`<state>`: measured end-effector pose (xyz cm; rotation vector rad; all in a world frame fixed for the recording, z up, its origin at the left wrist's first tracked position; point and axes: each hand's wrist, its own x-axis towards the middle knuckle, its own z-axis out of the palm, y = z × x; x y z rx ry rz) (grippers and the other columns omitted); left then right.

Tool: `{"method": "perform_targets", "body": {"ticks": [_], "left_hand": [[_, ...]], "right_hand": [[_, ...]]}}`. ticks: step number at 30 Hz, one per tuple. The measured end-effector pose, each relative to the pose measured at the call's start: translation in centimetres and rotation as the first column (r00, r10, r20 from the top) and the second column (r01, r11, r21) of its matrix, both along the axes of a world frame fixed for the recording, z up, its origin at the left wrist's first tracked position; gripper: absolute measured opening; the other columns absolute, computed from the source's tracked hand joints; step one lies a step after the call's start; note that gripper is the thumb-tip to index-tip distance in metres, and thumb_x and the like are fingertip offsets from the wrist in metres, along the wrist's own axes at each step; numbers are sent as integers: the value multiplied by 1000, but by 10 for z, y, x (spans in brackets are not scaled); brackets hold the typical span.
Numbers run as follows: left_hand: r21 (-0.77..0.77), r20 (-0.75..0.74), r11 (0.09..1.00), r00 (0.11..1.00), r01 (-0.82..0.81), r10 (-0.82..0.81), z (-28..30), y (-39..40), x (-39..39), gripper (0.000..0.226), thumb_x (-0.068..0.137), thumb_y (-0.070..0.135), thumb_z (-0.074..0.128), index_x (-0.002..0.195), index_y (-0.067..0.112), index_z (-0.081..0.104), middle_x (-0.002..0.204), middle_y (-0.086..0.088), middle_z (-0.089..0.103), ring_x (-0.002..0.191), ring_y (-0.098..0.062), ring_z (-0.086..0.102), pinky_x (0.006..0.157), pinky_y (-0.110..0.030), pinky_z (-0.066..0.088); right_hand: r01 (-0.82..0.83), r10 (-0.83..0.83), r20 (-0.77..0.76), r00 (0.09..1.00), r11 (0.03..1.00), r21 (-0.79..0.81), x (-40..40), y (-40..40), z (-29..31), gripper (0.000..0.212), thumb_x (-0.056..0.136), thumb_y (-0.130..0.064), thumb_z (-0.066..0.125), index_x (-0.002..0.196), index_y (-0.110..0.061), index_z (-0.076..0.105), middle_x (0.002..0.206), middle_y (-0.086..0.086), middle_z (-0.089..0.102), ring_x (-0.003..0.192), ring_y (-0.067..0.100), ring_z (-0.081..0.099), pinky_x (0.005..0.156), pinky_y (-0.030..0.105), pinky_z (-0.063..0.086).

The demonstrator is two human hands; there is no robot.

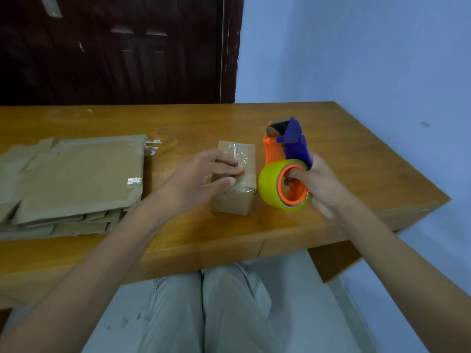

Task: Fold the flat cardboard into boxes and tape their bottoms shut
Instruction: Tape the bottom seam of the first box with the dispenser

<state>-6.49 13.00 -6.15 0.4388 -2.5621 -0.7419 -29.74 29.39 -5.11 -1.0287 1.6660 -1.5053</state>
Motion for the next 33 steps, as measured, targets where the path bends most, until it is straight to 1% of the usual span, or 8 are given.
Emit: {"method": "perform_targets", "body": {"ticks": [9, 11, 15, 18, 21, 24, 27, 33], "left_hand": [[91, -209, 996, 977, -17, 36, -20, 7, 6, 39, 95, 32, 73, 133, 30, 67, 142, 18, 62, 143, 3, 45, 122, -26, 35], [55, -193, 997, 979, -56, 65, -19, 10, 5, 39, 95, 33, 72, 134, 32, 65, 142, 19, 61, 143, 4, 45, 122, -25, 35], [18, -191, 985, 966, -171, 171, -27, 19, -2, 43, 94, 52, 63, 133, 34, 69, 142, 19, 63, 143, 0, 46, 117, -42, 46], [30, -255, 982, 948, -188, 189, -33, 25, -6, 40, 95, 47, 66, 130, 29, 73, 139, 16, 65, 141, -3, 49, 116, -43, 46], [80, -239, 988, 960, -132, 147, -29, 23, -3, 40, 101, 49, 58, 133, 28, 71, 140, 17, 65, 142, -1, 48, 119, -41, 43], [214, -220, 976, 973, -28, 76, -18, 10, 9, 36, 110, 39, 46, 137, 29, 68, 141, 19, 64, 141, -1, 49, 117, -35, 43], [378, -186, 922, 982, 85, -14, -5, -4, 22, 29, 108, 22, 57, 133, 21, 70, 141, 16, 66, 142, 0, 49, 112, -26, 44], [397, -149, 909, 986, 126, -71, -5, -10, 24, 28, 98, 22, 71, 125, 18, 76, 142, 16, 65, 146, 0, 43, 117, -40, 45]], "right_hand": [[46, -71, 82, 994, 961, 272, -28, -11, -20, 50, 80, 2, 68, 128, -12, 61, 78, 4, 62, 65, 18, 54, 55, 26, 46], [116, -95, -72, 993, 915, 386, -36, -13, -18, 47, 76, -9, 73, 121, -13, 64, 82, 5, 65, 73, 20, 59, 63, 30, 47], [237, 37, -453, 891, 813, 532, -47, -21, -9, 13, 92, -17, 68, 104, -16, 69, 91, 6, 71, 81, 21, 64, 72, 33, 48], [259, 127, -520, 845, 752, 606, -47, -23, -4, 31, 95, -25, 67, 126, -18, 65, 110, 7, 71, 98, 22, 66, 83, 35, 52], [328, 74, -765, 639, 874, 359, -30, -13, 7, 63, 89, -41, 64, 149, -24, 52, 137, 5, 60, 128, 21, 57, 106, 38, 49], [26, 21, -731, 682, 998, 53, 15, -3, 22, 35, 102, -28, 63, 137, -26, 65, 131, -9, 61, 113, 1, 61, 92, 13, 49], [-165, 145, -768, 623, 985, 52, 40, -5, 12, 25, 105, -27, 61, 127, -25, 73, 123, -14, 63, 112, 2, 61, 85, 13, 49], [-116, 62, -767, 638, 993, -16, 38, -9, -3, 23, 106, -19, 60, 116, -21, 80, 120, -9, 67, 114, -1, 59, 91, 7, 42]]}}
